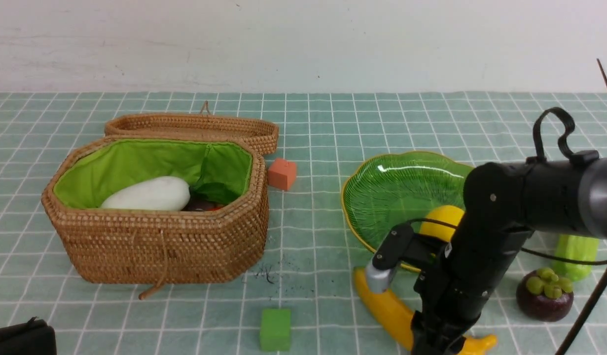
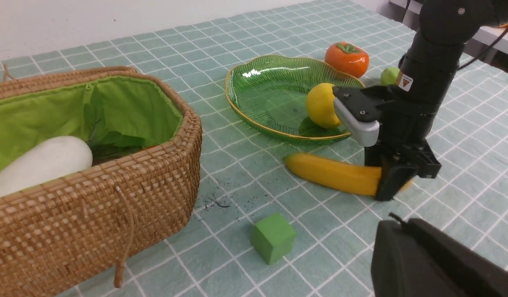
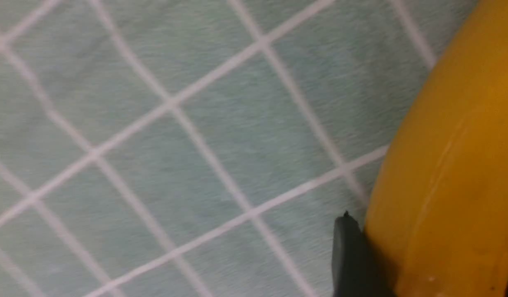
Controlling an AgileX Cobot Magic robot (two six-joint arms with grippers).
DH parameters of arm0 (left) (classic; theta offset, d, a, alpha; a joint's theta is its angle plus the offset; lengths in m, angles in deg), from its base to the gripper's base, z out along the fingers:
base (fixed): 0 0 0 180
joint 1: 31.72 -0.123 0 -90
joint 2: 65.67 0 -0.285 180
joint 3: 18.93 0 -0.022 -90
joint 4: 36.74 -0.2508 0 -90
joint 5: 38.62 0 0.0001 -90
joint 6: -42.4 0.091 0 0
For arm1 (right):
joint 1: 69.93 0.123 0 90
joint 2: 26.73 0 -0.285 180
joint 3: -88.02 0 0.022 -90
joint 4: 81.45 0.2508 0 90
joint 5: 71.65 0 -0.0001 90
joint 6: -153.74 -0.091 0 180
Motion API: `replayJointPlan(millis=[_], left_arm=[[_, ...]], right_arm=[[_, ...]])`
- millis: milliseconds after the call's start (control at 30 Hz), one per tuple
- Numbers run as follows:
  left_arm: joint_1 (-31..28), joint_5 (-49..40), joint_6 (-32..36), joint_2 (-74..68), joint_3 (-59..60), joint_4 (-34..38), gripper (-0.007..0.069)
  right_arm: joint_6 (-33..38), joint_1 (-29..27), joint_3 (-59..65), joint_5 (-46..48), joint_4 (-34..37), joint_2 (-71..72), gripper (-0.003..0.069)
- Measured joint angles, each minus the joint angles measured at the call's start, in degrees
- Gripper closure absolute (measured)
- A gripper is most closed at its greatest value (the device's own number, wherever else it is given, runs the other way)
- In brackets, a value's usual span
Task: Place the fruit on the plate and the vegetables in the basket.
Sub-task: Use the right arm to grab a banana and put it into the right plate, then use the right arm to grab a mangosteen and put it into the right plate
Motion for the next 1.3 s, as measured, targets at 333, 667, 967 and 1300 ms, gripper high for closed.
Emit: replayJointPlan(millis=[333, 667, 967, 1300], left_arm=[[0.0, 2.8, 0.0, 0.0, 0.0, 0.0, 0.0638], [0.0, 4.2, 0.0, 0.0, 0.0, 0.0, 0.0638], [0.0, 4.4, 0.0, 0.0, 0.0, 0.0, 0.0638], [0.0, 4.6, 0.0, 0.0, 0.0, 0.0, 0.0637]], right_arm=[[-31.5, -4.0, -13.3, -8.2, 8.3, 8.2, 0.034], [-42.7, -11.0, -17.2, -24.4, 15.8, -7.7, 0.034], [-38.6, -11.3, -21.3, -22.0, 16.7, -10.4, 0.017], [-40.7, -11.3, -24.3, -4.5, 7.6, -0.5, 0.0182]])
